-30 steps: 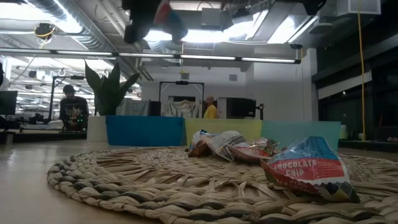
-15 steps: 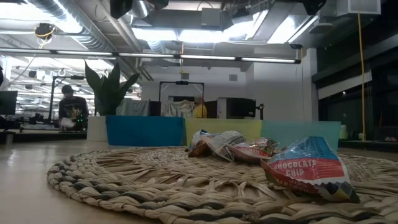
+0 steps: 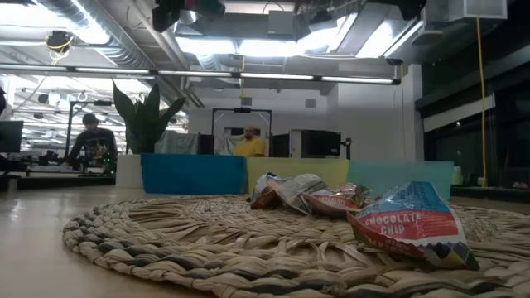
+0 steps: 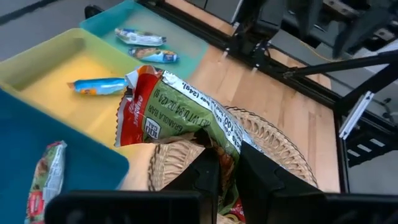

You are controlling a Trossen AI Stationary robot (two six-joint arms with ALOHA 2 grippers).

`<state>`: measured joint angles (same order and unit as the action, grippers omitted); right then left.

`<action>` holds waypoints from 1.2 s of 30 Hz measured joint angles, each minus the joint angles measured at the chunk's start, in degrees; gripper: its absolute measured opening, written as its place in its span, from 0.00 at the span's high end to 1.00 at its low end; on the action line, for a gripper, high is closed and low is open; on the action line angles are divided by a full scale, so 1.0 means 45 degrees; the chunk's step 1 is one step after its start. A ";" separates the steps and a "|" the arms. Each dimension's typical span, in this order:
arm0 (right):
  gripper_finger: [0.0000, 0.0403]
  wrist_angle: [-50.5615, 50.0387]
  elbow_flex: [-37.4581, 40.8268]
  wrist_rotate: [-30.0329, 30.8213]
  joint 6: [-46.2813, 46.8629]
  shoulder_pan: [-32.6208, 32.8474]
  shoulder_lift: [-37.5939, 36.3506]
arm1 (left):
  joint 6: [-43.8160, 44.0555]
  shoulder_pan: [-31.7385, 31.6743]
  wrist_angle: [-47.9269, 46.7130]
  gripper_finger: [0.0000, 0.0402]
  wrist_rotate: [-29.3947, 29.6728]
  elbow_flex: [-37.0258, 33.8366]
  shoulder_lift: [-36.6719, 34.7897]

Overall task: Pick and place Granola Bars by type
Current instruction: Put the red granola bar into the blue bin

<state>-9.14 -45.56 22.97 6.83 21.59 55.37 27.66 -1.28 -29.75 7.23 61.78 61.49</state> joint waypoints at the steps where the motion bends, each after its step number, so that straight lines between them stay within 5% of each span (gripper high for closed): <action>1: 0.44 0.0081 0.0000 -0.0001 -0.0015 -0.0047 0.0000 | -0.0039 -0.0293 -0.0127 0.92 -0.0260 0.0000 -0.0026; 19: 0.44 0.1145 0.0015 -0.0021 0.0117 -0.0215 -0.0005 | -0.5156 -0.5510 -0.3743 0.92 -0.2192 0.3903 0.1916; 36: 0.44 0.1011 0.0015 0.0227 0.0408 -0.0264 -0.0005 | -0.7604 -0.7879 -0.3737 0.92 -0.3257 0.4046 0.5474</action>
<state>-4.59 -45.50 23.99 8.67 20.40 55.35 -6.56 -36.73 -46.57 -7.43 79.99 86.12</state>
